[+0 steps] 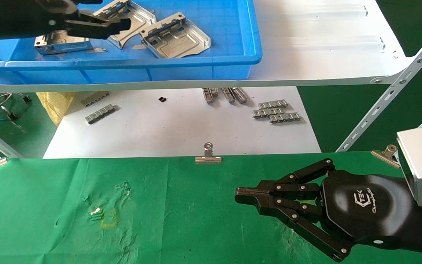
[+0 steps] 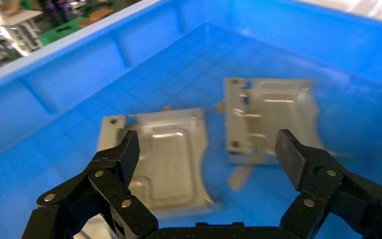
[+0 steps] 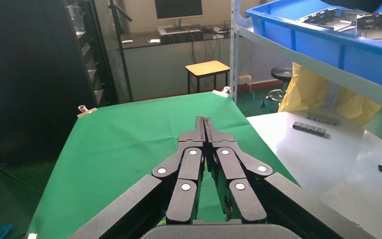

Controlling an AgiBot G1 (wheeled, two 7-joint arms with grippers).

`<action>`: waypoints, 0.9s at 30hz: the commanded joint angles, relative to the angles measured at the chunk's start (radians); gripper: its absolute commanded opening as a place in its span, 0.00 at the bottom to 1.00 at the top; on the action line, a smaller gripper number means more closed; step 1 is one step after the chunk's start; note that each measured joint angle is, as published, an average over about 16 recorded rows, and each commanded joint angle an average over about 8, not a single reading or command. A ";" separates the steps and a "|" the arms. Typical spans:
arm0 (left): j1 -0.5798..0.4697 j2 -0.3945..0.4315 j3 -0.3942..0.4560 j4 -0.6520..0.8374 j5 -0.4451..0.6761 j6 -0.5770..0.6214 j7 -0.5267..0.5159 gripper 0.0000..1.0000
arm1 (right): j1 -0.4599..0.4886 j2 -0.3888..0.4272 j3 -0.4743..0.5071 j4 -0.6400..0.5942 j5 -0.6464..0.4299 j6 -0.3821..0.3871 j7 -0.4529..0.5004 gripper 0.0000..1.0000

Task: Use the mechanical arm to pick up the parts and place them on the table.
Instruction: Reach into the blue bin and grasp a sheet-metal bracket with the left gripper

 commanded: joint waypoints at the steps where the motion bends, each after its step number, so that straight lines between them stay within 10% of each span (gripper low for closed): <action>1: -0.005 0.024 0.008 0.019 0.015 -0.037 0.023 0.03 | 0.000 0.000 0.000 0.000 0.000 0.000 0.000 1.00; 17: -0.058 0.174 0.057 0.175 0.097 -0.382 0.009 0.00 | 0.000 0.000 0.000 0.000 0.000 0.000 0.000 1.00; 27: -0.064 0.180 0.067 0.206 0.112 -0.394 -0.045 0.00 | 0.000 0.000 -0.001 0.000 0.000 0.000 0.000 1.00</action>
